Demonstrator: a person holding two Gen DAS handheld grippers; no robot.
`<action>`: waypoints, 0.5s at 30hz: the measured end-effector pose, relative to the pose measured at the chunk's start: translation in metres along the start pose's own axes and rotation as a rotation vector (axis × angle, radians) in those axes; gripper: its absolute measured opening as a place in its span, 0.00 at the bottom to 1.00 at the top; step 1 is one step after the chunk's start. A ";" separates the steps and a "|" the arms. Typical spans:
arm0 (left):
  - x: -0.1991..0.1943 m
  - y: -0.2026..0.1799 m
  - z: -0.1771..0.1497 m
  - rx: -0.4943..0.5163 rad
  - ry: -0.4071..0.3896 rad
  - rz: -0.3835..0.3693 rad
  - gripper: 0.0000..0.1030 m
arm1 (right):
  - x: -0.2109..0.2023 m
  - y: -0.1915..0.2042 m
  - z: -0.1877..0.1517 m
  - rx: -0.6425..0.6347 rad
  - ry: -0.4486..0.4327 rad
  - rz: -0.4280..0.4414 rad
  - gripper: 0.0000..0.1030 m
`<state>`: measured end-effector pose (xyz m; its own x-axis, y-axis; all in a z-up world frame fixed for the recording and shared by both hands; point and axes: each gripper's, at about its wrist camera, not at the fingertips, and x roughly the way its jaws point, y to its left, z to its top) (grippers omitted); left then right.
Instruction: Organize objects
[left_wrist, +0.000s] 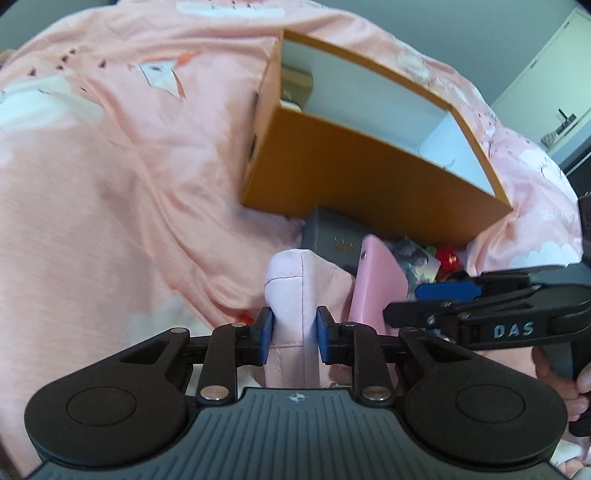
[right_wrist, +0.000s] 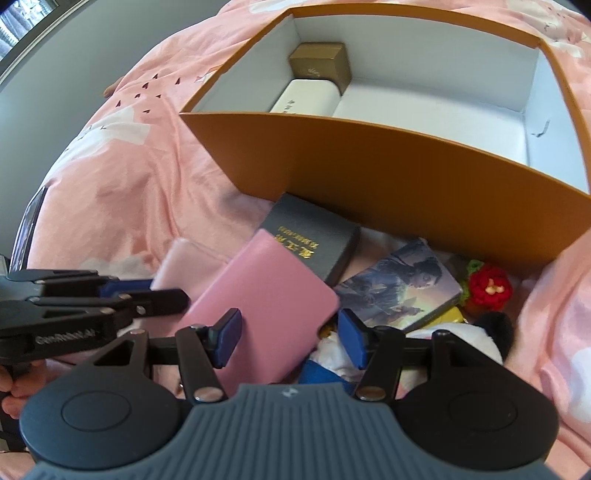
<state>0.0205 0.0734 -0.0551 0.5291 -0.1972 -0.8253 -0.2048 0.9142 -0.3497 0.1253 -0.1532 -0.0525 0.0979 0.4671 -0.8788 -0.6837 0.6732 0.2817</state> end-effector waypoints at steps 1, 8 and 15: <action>-0.003 0.002 0.001 -0.006 -0.011 0.007 0.27 | 0.001 0.001 0.001 -0.003 0.003 0.007 0.61; -0.017 0.009 0.006 0.004 -0.085 0.085 0.26 | 0.013 0.002 0.009 0.030 0.034 0.035 0.70; -0.028 0.015 0.017 0.016 -0.142 0.139 0.26 | 0.037 0.007 0.006 0.035 0.089 -0.006 0.79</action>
<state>0.0163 0.0983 -0.0297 0.6078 -0.0172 -0.7939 -0.2720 0.9348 -0.2285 0.1283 -0.1277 -0.0808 0.0362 0.4109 -0.9110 -0.6573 0.6964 0.2880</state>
